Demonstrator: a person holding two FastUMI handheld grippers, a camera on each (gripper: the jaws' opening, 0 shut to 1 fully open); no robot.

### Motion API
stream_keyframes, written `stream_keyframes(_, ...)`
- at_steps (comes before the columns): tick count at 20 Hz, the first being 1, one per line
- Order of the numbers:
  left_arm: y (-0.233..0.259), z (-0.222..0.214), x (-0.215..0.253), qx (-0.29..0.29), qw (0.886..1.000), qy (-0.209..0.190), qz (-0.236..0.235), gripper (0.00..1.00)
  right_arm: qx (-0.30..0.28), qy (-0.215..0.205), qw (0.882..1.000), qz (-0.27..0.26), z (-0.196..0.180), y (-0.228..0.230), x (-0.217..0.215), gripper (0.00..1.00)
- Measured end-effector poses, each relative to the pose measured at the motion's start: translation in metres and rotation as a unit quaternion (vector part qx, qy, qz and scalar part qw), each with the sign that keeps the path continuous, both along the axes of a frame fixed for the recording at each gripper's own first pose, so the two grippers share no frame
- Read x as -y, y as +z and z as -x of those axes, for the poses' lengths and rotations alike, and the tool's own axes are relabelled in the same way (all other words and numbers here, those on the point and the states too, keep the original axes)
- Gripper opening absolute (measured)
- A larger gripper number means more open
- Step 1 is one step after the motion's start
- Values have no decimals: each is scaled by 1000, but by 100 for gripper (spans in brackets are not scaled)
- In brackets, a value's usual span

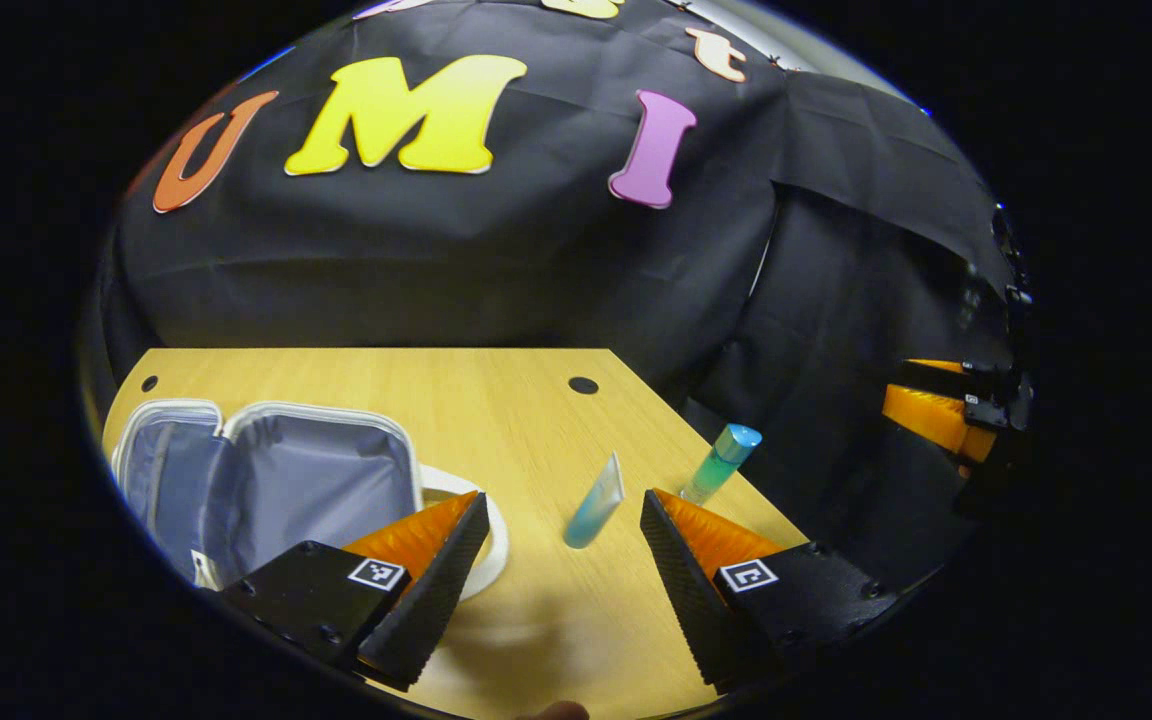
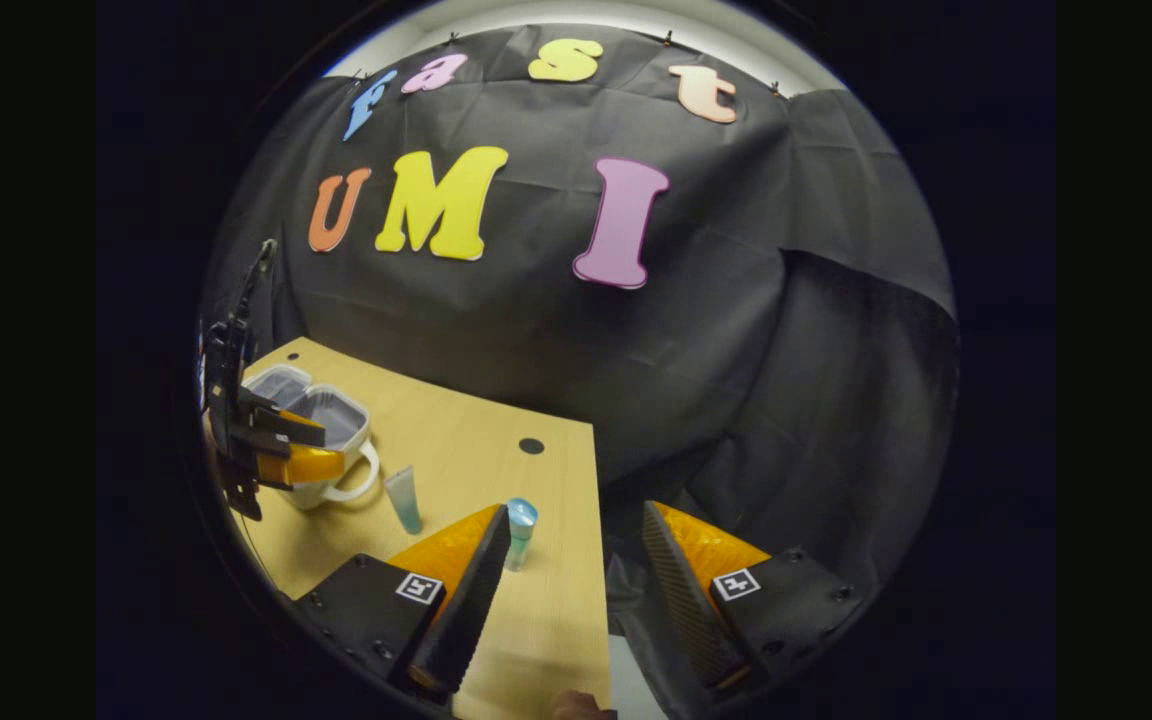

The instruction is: First open the suitcase, pack the skin care products into it, and then close the suitcase.

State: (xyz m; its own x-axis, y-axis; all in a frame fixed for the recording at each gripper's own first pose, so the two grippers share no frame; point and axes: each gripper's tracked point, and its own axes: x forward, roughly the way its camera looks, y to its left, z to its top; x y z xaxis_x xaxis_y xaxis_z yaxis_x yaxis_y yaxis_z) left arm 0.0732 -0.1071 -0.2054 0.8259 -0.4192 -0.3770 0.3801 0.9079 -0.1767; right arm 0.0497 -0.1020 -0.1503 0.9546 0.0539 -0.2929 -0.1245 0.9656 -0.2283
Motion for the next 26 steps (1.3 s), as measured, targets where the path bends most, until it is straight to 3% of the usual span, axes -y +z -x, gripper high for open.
stream_keyframes(2,-24,-12,23,-11,1000,-7,-8,98,-14,6,1000,7,-6,-16,10,79)
stream_keyframes(5,-57,-36,38,-16,999,18,-34,98,-43,9,999,8,-11,-39,24,79)
stream_keyframes(7,-74,-54,45,-8,999,30,-45,98,-62,42,996,-39,-8,-47,16,79)
stream_keyframes(9,-92,-69,48,-6,997,44,-55,98,-65,45,995,-64,-17,-53,12,80)
stream_keyframes(12,-111,-84,52,-10,997,55,-60,98,-70,36,996,-38,-41,-79,14,79)
stream_keyframes(17,-120,-99,52,-14,994,74,-78,74,-61,33,996,-52,-63,-76,11,80)
stream_keyframes(18,-122,-99,52,-19,994,77,-80,78,-63,35,996,-52,-63,-79,12,79)
stream_keyframes(19,-123,-99,46,-24,992,89,-88,59,-63,39,996,-53,-64,-80,11,79)
stream_keyframes(21,-124,-95,40,-41,989,106,-97,43,-61,48,995,-54,-66,-79,5,80)
stream_keyframes(23,-117,-82,39,-57,988,110,-92,47,-61,59,995,-61,-69,-80,-4,79)
stream_keyframes(24,-110,-76,38,-59,988,113,-92,41,-60,65,994,-66,-72,-79,-10,79)
stream_keyframes(26,-91,-59,38,-57,988,110,-95,41,-58,76,993,-73,-78,-83,-24,79)
